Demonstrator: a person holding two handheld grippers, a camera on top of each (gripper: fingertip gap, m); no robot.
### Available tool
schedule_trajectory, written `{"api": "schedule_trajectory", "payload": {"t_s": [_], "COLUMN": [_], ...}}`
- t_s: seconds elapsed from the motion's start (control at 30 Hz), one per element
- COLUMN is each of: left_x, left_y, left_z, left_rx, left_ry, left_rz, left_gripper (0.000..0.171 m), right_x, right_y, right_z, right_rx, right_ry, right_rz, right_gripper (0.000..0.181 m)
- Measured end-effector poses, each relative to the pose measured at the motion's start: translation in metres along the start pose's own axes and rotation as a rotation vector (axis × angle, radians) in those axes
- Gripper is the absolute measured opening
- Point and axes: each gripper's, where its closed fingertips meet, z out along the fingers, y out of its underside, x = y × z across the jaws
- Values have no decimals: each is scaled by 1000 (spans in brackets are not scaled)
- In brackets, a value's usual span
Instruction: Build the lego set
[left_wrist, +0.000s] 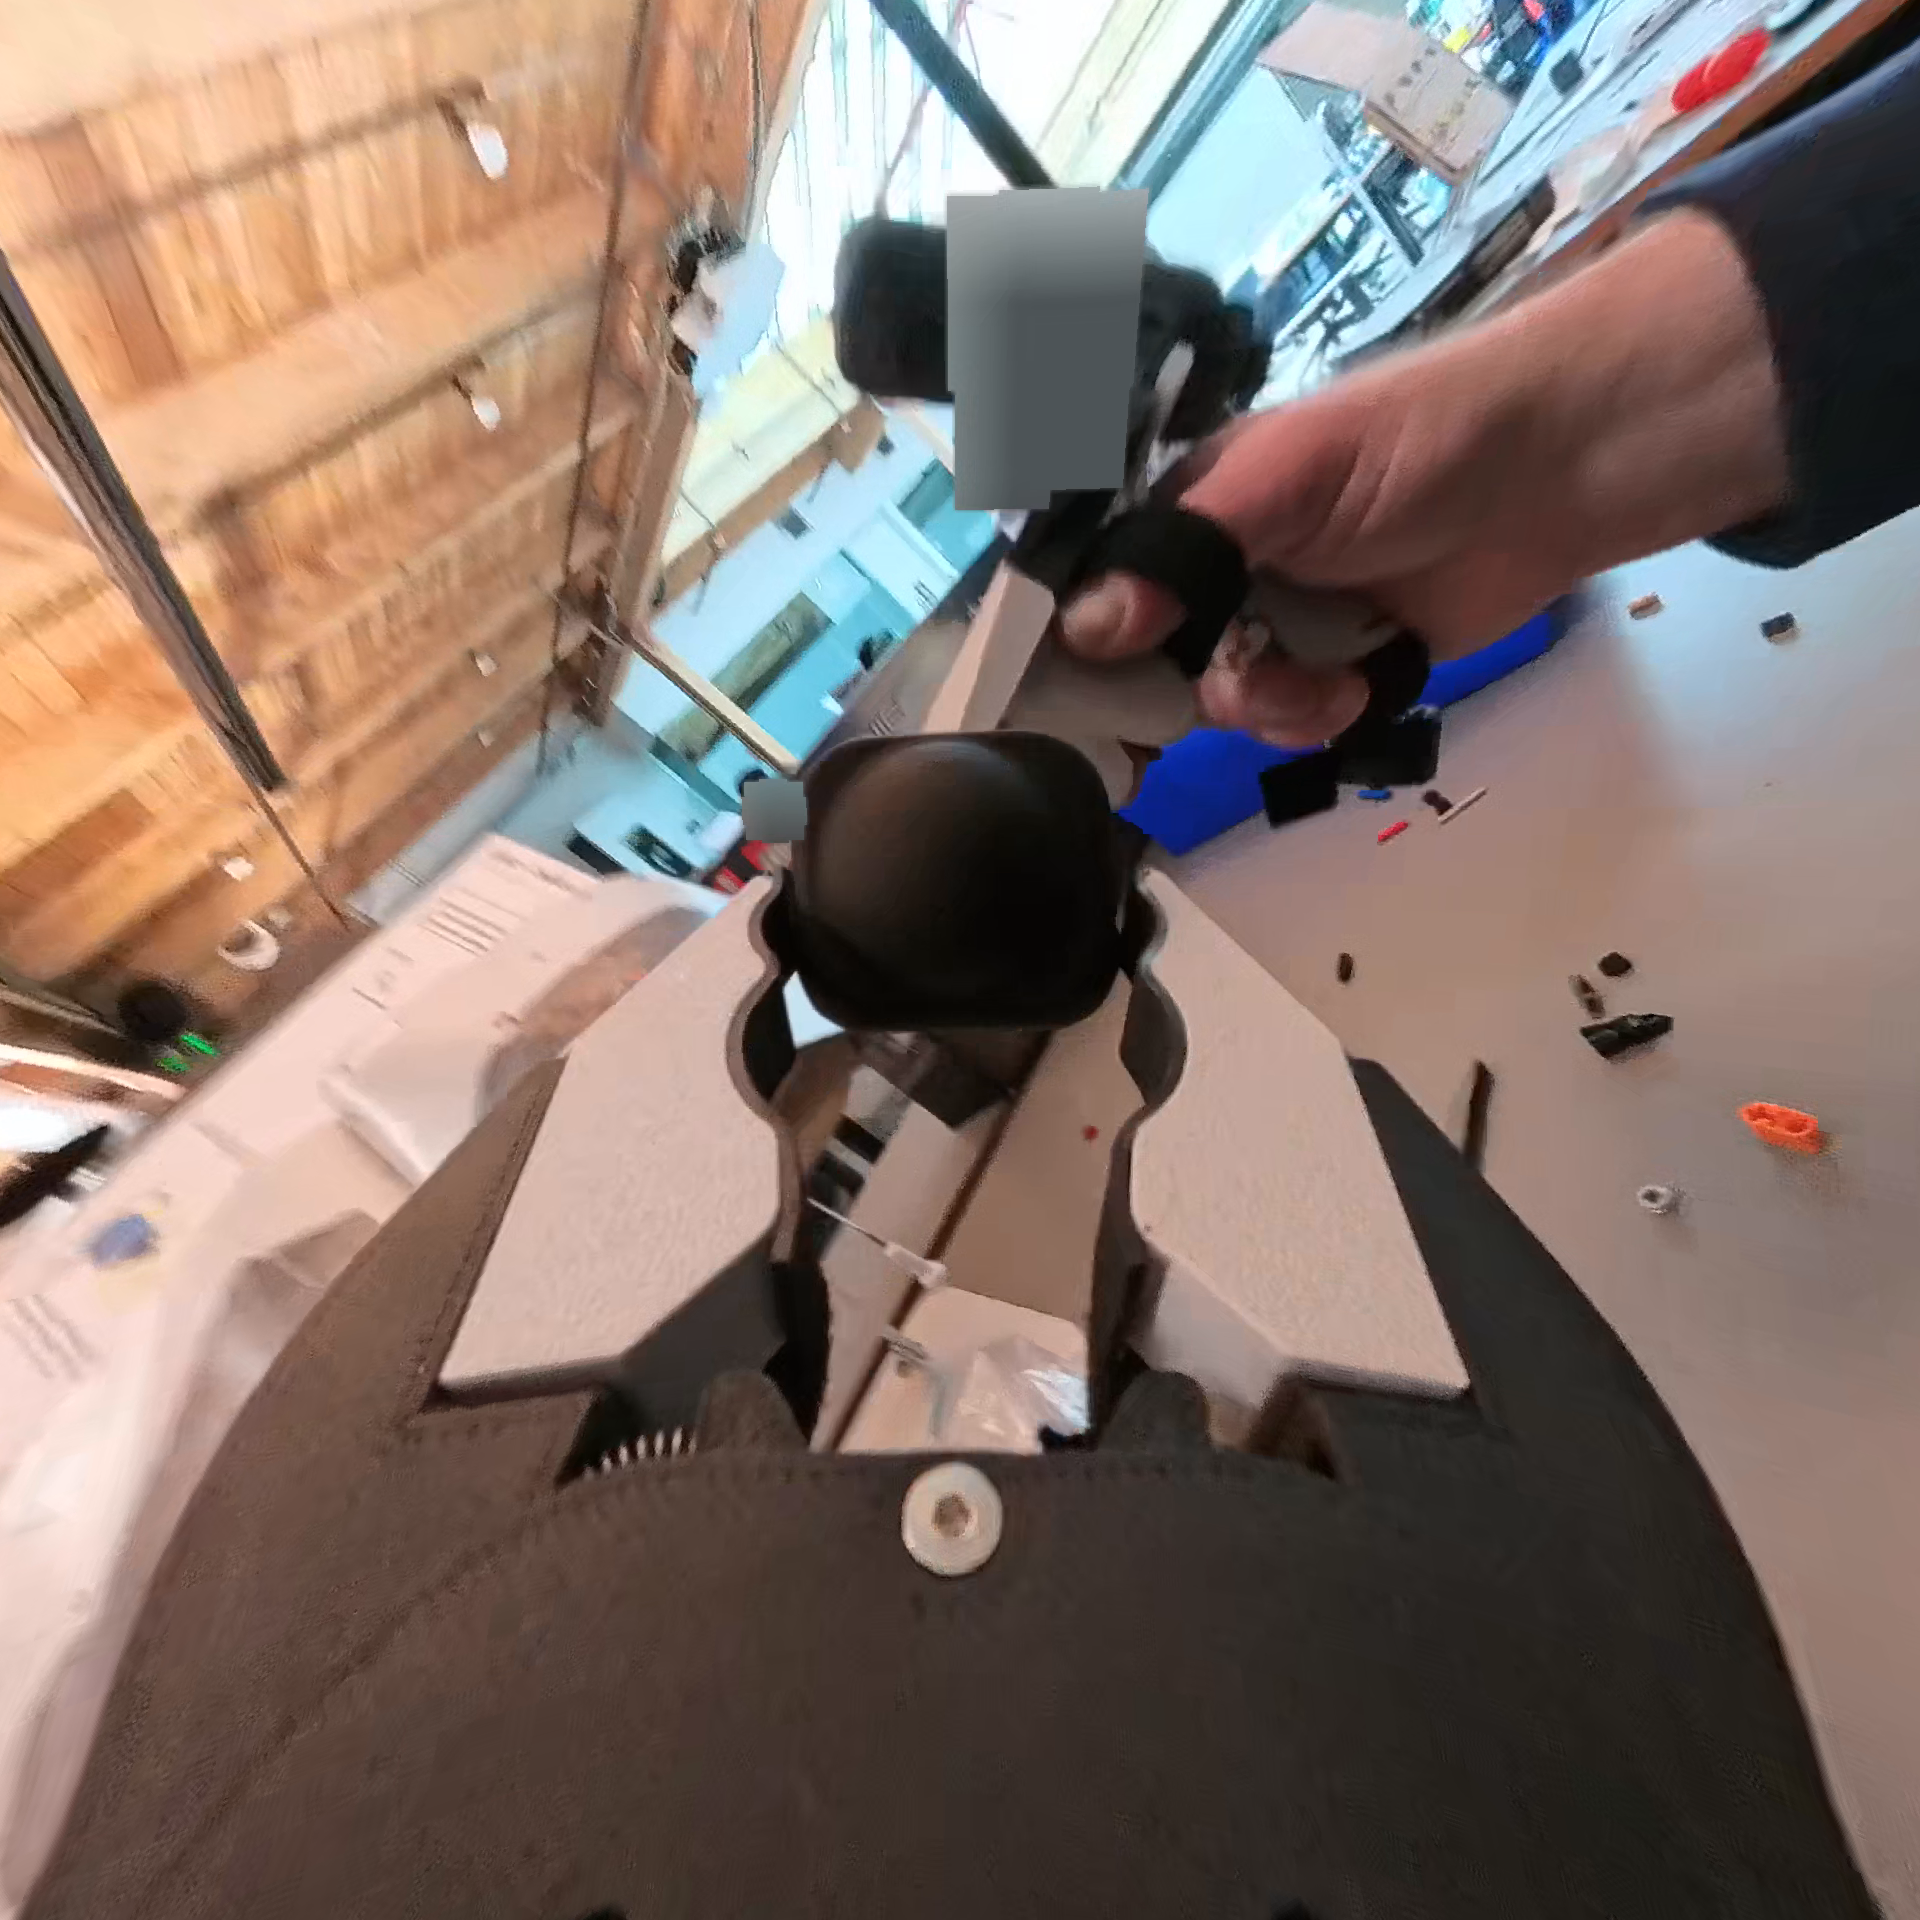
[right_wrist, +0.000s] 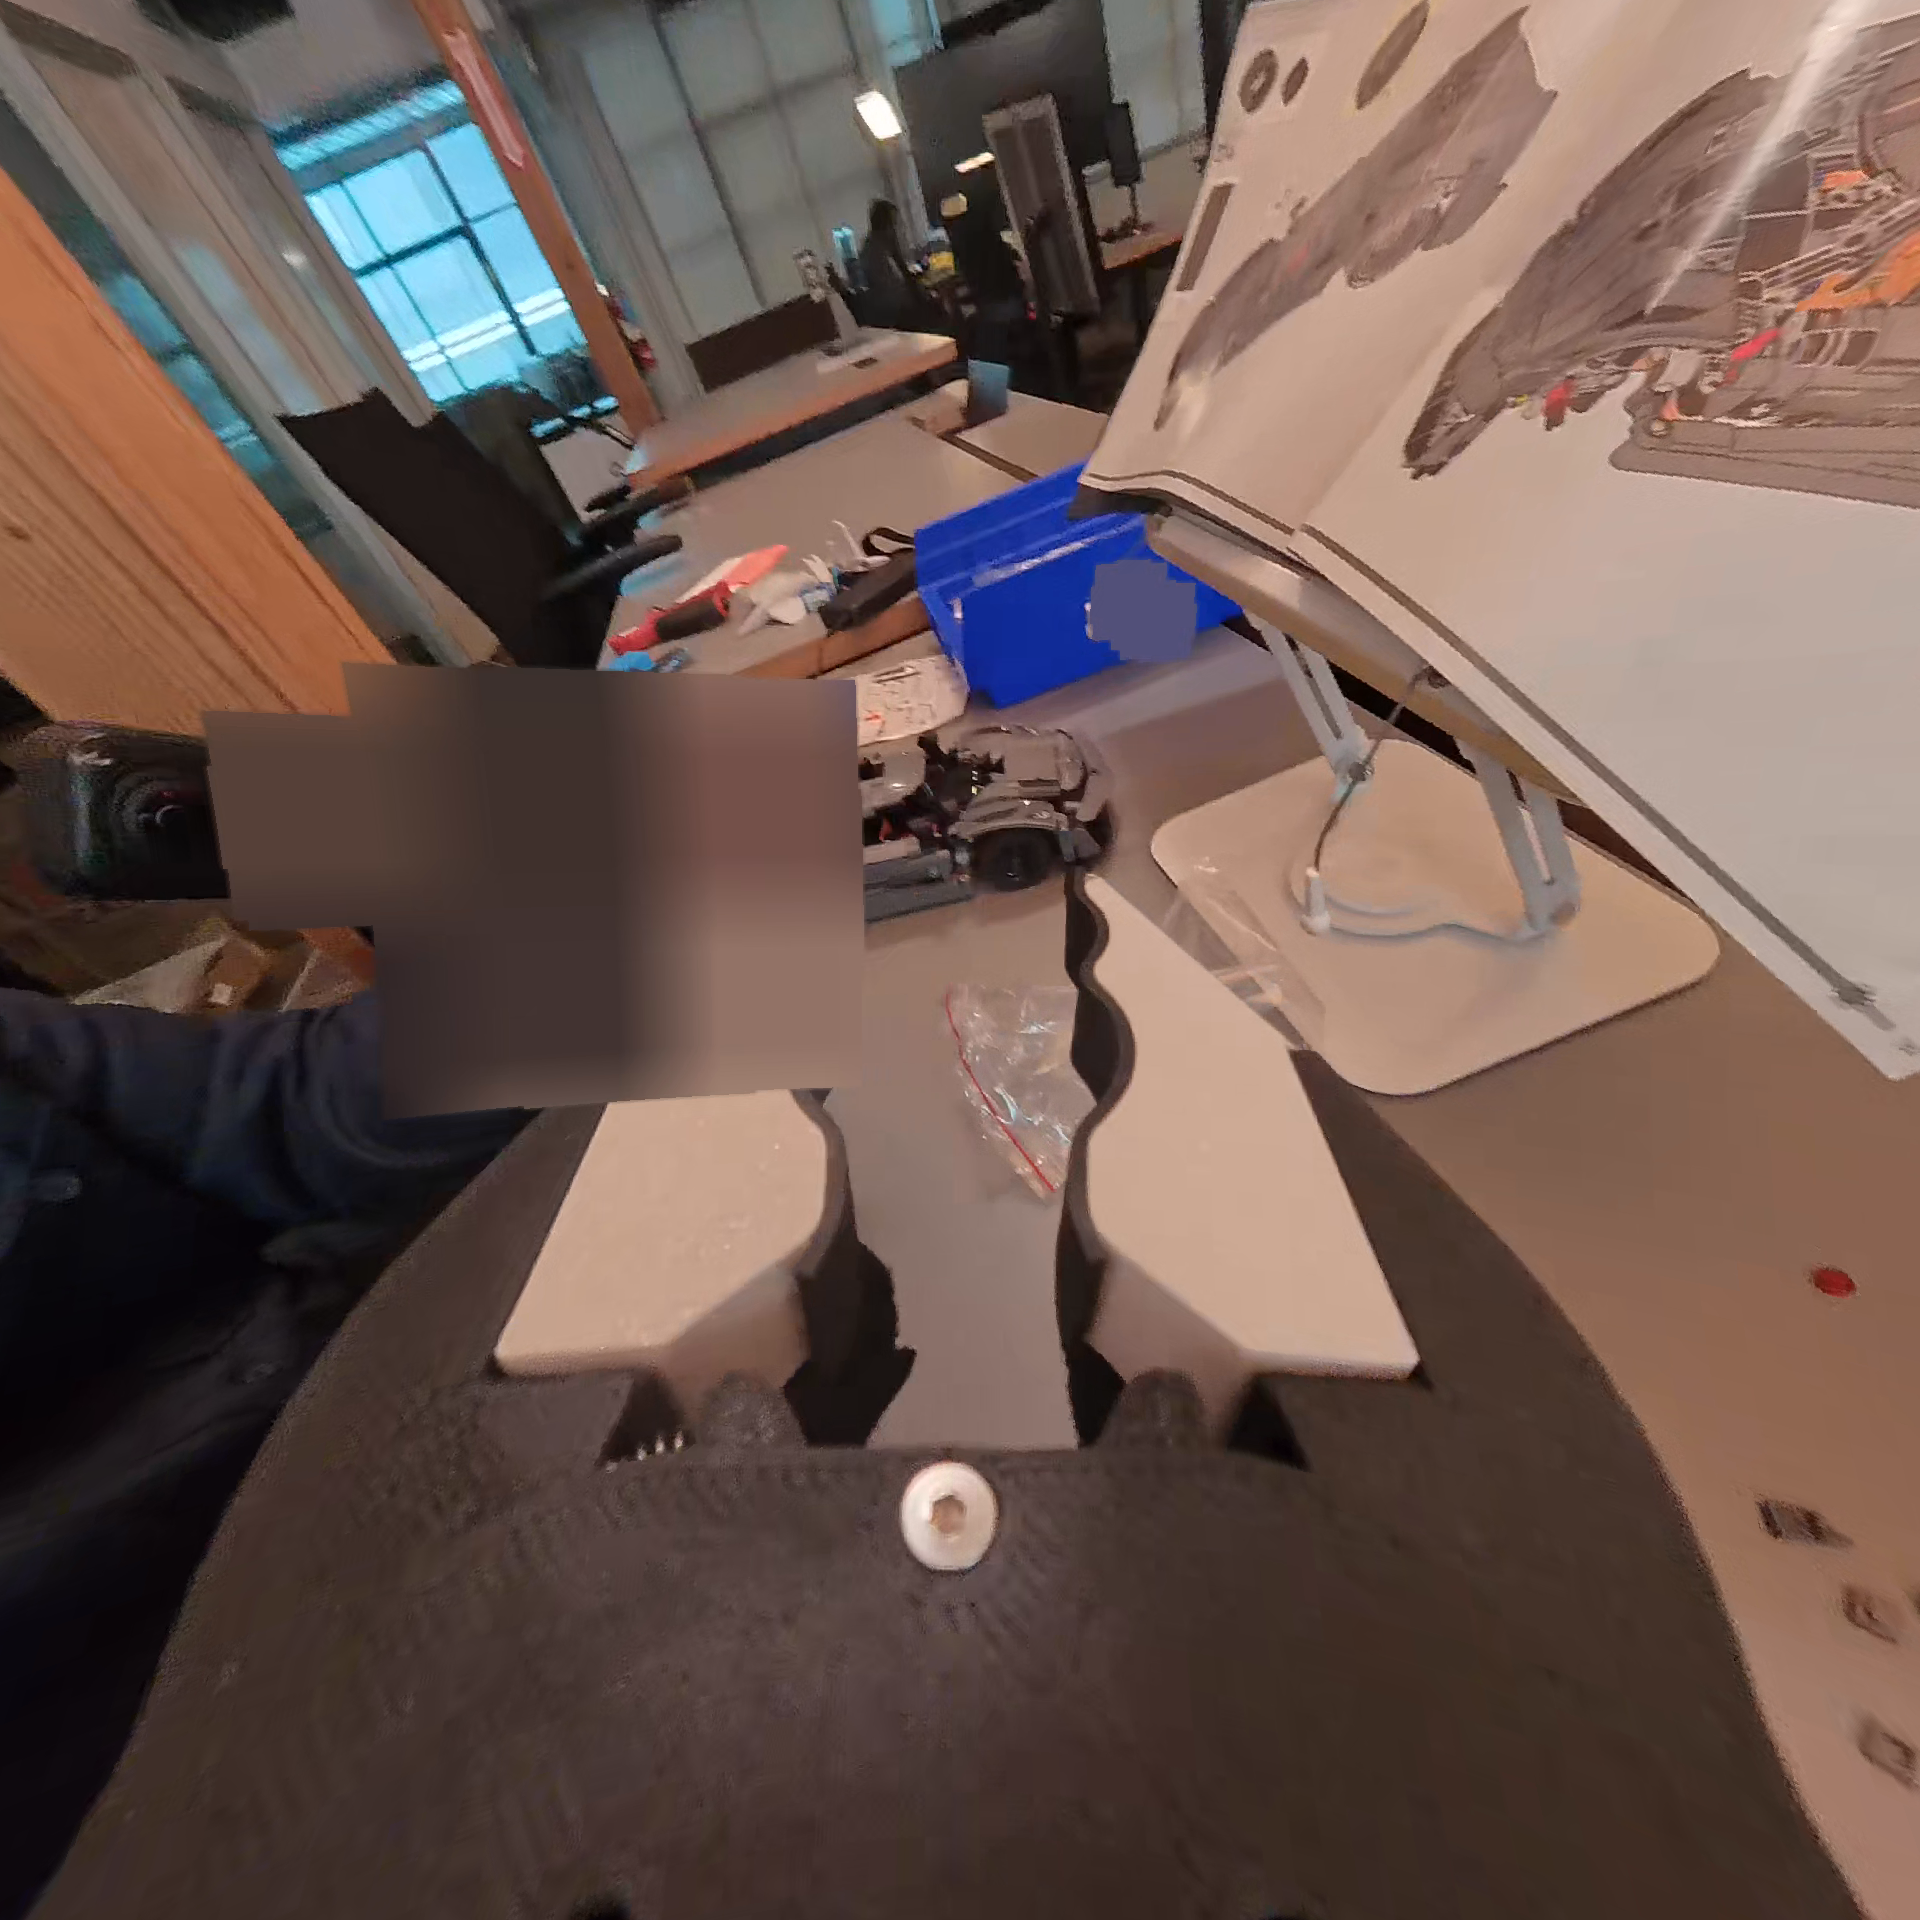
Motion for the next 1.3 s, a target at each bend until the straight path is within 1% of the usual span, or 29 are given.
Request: {"api": "schedule_trajectory", "payload": {"t_s": [0.03,0.13,0.27,0.37,0.43,0.5,0.53,0.6,0.67,0.8,0.9,1.0,1.03,1.1,1.17,1.23,1.3], "left_x": [-2,-11,-8,-6,-8,-16,-24,-35,-48,-58,-56,-49,-48,-45,-43,-41,-39], "left_y": [-10,-50,-97,-114,-114,-105,-94,-67,-37,10,29,40,44,51,53,56,60], "left_z": [-7,-30,-58,-70,-72,-73,-73,-71,-68,-63,-59,-57,-57,-56,-55,-56,-58], "left_rx": [20,133,280,335,322,278,235,144,44,-92,-141,-189,-211,-243,-239,-251,-265], "left_ry": [-12,-30,15,33,20,-19,-53,-89,-130,-174,-156,-129,-128,-116,-112,-107,-109], "left_rz": [35,46,58,76,98,91,77,61,1,-112,-159,-163,-154,-166,-185,-194,-201], "left_gripper": [60,60,60,60,60,60,60,60,60,61,61,60,60,61,61,61,61], "right_x": [-3,-12,-12,-9,-6,0,3,9,15,20,12,18,20,23,23,25,20], "right_y": [0,2,10,14,18,29,35,50,66,97,128,161,167,170,171,176,178], "right_z": [1,6,11,12,15,21,25,36,48,72,90,100,104,111,119,123,128], "right_rx": [1,-14,-49,-57,-74,-125,-150,-225,-317,-489,-624,-757,-776,-768,-757,-780,-771], "right_ry": [-12,-28,-29,-27,-12,25,44,78,102,101,36,70,80,108,103,112,86], "right_rz": [-14,-64,-81,-83,-93,-117,-137,-170,-182,-207,-231,-330,-351,-385,-390,-412,-424], "right_gripper": [37,40,39,39,40,44,44,44,46,53,57,58,55,41,30,20,1]}}
